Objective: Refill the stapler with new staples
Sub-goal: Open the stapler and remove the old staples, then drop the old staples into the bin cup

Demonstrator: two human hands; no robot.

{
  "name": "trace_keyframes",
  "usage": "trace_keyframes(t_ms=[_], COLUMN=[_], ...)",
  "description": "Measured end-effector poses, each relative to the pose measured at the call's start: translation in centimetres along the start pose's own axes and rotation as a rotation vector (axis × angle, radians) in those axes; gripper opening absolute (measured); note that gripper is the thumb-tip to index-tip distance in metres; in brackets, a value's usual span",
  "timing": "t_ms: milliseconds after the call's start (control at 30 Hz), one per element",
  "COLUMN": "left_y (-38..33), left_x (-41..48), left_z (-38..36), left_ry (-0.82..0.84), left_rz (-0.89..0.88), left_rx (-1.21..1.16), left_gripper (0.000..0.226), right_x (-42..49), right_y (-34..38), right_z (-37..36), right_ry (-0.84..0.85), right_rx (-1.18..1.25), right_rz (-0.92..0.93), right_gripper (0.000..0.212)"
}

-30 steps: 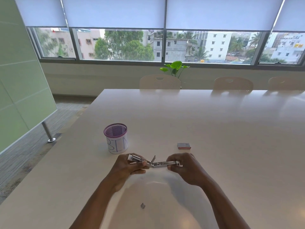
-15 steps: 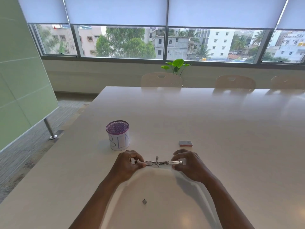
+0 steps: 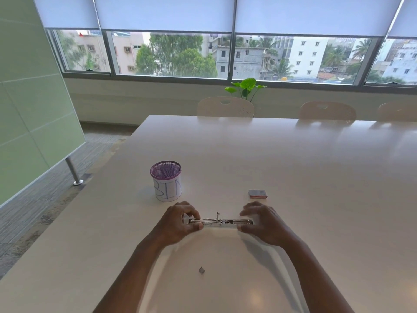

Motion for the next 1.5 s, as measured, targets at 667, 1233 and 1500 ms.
trace_keyframes(t_ms=[667, 1233, 1500], left_y=[3.6, 3.4, 3.1], left_x=[-1.1, -1.0, -1.1], left_z=[2.2, 2.2, 2.4], left_ry=[-0.131, -0.141, -0.141], left_rz=[0.127, 0.135, 0.132], left_rx=[0.297, 0.285, 0.312], left_gripper=[0.034, 0.035, 0.035], right_x=[-5.0, 4.6, 13.2], right_y=[12.7, 14.1, 19.2], right_z=[-9.7, -3.2, -3.1], right_ry=[0.486, -0.046, -0.209], right_rx=[-0.02, 0.318, 0.194], right_rz=[0.383, 0.263, 0.292], right_gripper=[0.017, 0.009, 0.002])
Point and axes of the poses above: each hand's wrist, its own x-axis towards the middle knuckle, its own z-axis out of the back of the hand, y = z × x, the point moved 10 cm from there along x, towards the middle knuckle, and after that the axes turned 4 degrees about x, right-handed, at the moved point
